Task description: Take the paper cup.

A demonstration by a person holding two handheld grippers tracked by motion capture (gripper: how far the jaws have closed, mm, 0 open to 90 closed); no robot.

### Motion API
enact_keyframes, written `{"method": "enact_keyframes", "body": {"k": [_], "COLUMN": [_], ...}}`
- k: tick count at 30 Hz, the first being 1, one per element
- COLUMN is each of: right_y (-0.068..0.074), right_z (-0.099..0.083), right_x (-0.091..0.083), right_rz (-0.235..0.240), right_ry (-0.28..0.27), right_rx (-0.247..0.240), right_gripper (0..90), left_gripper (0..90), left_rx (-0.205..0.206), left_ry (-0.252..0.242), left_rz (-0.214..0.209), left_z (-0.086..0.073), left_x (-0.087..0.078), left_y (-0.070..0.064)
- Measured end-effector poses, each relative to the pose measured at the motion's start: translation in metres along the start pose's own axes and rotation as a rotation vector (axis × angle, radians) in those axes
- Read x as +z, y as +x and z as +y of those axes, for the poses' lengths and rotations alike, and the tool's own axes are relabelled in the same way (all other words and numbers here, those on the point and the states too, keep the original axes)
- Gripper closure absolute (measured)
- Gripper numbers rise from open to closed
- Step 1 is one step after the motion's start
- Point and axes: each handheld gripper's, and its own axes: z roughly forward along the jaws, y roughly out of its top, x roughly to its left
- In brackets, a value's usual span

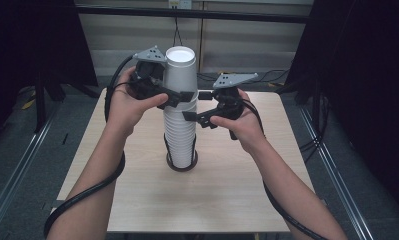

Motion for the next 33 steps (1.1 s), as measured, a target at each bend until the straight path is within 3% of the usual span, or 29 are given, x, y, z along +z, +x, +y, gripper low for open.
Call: {"method": "enact_keyframes", "body": {"k": [5,14,22,25,33], "right_y": [0.006,0.007,0.007,0.007,0.007], "right_z": [0.006,0.005,0.006,0.005,0.002], "right_x": [0.006,0.013,0.012,0.014,0.016], "right_rz": [-0.029,-0.038,-0.042,-0.043,-0.046], "right_ry": [-0.013,0.001,0.036,0.037,0.024], "right_rx": [0.004,0.001,-0.015,-0.009,0.0], "right_gripper": [10.2,10.5,11.2,11.2,11.4], "left_gripper": [13.4,13.4,14.5,15.0,15.5], "left_rx": [-0.007,-0.031,-0.042,-0.02,-0.039], "left_ry": [-0.001,0.0,-0.034,-0.029,-0.068], "left_rz": [0.0,0.006,0.015,0.029,0.038], "left_z": [-0.002,-0.006,0.003,0.007,0.015], "left_x": [0.002,0.004,-0.001,-0.004,-0.015], "left_y": [0.0,0.0,-0.002,-0.002,-0.001]}}
